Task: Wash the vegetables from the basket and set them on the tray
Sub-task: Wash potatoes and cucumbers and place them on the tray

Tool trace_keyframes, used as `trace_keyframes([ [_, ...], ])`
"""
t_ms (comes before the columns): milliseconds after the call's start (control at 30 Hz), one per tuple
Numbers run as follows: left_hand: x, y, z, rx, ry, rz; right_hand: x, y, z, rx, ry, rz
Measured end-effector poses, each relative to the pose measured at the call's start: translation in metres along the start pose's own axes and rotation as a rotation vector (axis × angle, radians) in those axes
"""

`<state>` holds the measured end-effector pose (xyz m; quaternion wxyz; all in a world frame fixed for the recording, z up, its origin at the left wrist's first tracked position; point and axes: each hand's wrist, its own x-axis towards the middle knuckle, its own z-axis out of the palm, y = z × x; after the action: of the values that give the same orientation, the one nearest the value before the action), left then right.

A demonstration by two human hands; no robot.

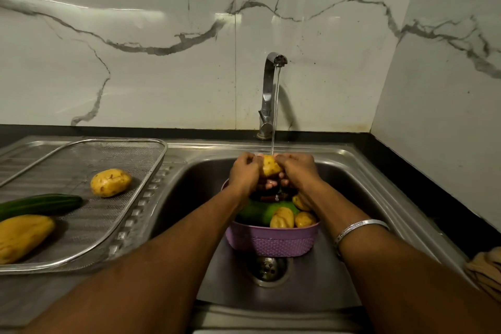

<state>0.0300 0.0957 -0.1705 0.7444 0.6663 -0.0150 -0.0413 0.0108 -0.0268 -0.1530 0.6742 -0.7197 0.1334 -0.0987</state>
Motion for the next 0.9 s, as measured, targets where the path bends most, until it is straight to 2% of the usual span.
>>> trace_keyframes([
  [100, -0.007, 0.002, 0.003, 0.005, -0.083, -0.006, 0.004, -0.001, -0.004, 0.016, 0.082, -0.041],
  [233, -0.011, 0.006, 0.004, -0.046, -0.171, -0.093, 0.008, 0.003, -0.011, -0.103, 0.043, -0.106],
  [367, -0.01, 0.009, 0.004, -0.118, -0.11, -0.131, 0.008, 0.001, -0.013, -0.192, -0.075, -0.167],
  [500, -0.013, 0.009, 0.001, -0.141, -0.083, -0.157, 0.006, 0.005, -0.009, -0.306, -0.031, -0.328],
  [667, -0.015, 0.014, -0.002, -0.223, -0.046, -0.179, 0.005, 0.004, -0.003, -0.252, -0.047, -0.388],
  [800, -0.016, 0.016, -0.002, -0.214, 0.006, -0.232, 0.003, 0.003, 0.001, -0.322, -0.148, -0.279],
  [900, -0.015, 0.016, -0.003, -0.188, 0.047, -0.281, 0.001, 0.003, 0.004, -0.244, -0.189, -0.159],
])
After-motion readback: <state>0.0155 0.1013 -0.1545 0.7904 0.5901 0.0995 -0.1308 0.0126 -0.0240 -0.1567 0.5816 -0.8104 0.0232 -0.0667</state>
